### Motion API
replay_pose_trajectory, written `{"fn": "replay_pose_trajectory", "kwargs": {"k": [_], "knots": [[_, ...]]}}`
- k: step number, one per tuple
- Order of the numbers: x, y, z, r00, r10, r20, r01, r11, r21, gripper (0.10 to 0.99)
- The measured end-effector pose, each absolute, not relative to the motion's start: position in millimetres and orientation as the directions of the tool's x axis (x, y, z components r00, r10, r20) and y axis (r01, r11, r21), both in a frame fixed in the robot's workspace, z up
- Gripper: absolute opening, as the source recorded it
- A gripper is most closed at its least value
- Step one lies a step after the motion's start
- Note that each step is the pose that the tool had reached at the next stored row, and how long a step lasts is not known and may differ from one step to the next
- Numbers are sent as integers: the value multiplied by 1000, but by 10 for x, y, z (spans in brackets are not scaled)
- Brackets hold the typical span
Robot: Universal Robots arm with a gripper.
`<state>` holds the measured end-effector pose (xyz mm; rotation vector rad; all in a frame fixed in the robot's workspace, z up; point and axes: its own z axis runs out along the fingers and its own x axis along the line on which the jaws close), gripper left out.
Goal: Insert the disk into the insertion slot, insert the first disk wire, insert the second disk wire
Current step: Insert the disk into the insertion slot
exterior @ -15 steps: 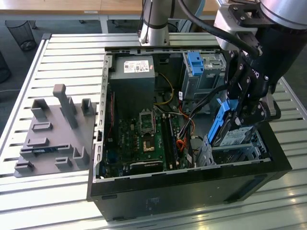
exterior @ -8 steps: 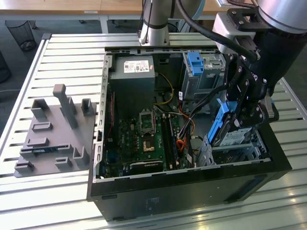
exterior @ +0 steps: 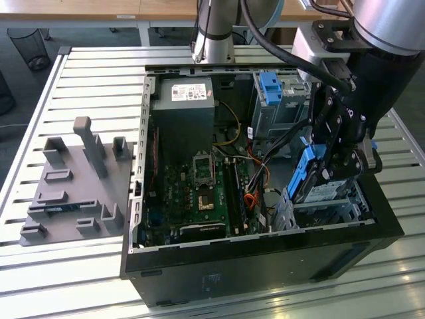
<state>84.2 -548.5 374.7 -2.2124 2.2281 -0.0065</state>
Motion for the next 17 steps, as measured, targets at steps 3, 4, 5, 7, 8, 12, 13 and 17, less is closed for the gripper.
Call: {"fn": "replay_pose_trajectory", "kwargs": {"k": [3,4,5,7,8,12,13,17], "knots": [[842,-5485,3721,-7,-1000,2,-1000,7,-4,369],[842,-5485,3711,-7,-1000,2,-1000,7,-4,369],[842,-5485,3702,-7,-1000,2,-1000,7,-4,369],[842,-5485,3680,-7,-1000,2,-1000,7,-4,369],[842,-5485,3670,-7,-1000,2,-1000,7,-4,369],[842,-5485,3628,-7,-1000,2,-1000,7,-4,369],[842,-5486,3617,-7,-1000,2,-1000,7,-4,369],[842,-5485,3576,-7,-1000,2,-1000,7,-4,369]]}}
